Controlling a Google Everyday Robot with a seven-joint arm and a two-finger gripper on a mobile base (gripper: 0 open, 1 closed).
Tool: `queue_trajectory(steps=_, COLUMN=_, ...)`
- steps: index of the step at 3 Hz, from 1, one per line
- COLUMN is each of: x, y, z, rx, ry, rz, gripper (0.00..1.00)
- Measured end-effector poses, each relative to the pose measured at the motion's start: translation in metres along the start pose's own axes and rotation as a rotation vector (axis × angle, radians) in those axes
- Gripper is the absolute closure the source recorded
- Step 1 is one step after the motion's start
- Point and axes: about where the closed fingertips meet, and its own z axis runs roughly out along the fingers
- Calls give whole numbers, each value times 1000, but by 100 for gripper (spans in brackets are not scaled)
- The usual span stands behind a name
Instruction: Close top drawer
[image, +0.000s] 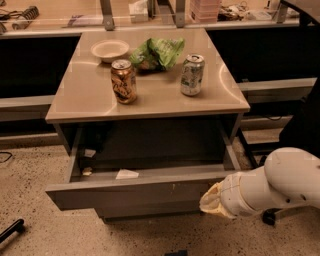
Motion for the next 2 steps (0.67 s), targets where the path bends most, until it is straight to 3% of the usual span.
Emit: queue_trajectory(steps=2, x=-17, y=-26, z=25, rx=82, ry=-27, rz=-154, gripper=100)
